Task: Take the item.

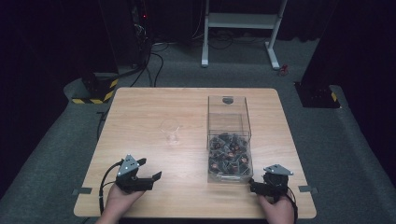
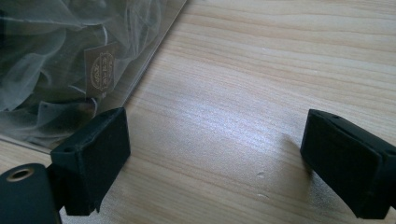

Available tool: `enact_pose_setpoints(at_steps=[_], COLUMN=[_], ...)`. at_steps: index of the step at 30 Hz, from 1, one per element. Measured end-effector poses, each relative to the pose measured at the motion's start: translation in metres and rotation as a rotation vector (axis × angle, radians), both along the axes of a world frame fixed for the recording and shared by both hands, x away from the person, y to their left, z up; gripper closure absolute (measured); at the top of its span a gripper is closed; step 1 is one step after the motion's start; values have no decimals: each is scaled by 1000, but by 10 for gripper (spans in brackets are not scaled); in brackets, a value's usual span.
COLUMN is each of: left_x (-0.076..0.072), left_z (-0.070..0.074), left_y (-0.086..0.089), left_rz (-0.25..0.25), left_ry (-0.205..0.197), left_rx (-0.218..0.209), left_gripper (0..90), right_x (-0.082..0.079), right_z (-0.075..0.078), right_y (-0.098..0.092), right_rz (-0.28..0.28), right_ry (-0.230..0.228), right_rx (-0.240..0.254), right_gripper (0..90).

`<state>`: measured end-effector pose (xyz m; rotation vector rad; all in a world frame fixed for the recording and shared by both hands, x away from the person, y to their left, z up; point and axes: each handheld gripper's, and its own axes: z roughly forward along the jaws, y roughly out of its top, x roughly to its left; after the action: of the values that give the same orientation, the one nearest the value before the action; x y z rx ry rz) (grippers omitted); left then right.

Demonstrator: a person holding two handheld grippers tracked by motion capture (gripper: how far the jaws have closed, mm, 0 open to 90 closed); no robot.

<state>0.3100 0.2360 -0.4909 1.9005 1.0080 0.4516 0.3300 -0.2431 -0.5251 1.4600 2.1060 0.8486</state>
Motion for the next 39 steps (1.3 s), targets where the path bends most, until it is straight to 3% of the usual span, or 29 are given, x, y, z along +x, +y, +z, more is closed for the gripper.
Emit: enact_pose_setpoints(at_steps=[6,15,17,27,39], left_x=[-1,4,5,5,9], left_z=[5,13,14,21,30], left_y=[-8,-21,-22,-31,-52], left_rz=[-32,-75,-79,-83,-133], left_ry=[-11,-23,-19,-37,-49], left_rx=[6,49,29,31,19], left_gripper=[152,152,153,154,163], right_x=[0,0,0,0,0], right_z=[0,0,0,0,0], right_y=[0,0,0,0,0], right_rz=[1,2,2,4,6], right_ry=[0,0,0,0,1], right_rx=[0,0,0,0,1], right_gripper=[81,80,80,81,80])
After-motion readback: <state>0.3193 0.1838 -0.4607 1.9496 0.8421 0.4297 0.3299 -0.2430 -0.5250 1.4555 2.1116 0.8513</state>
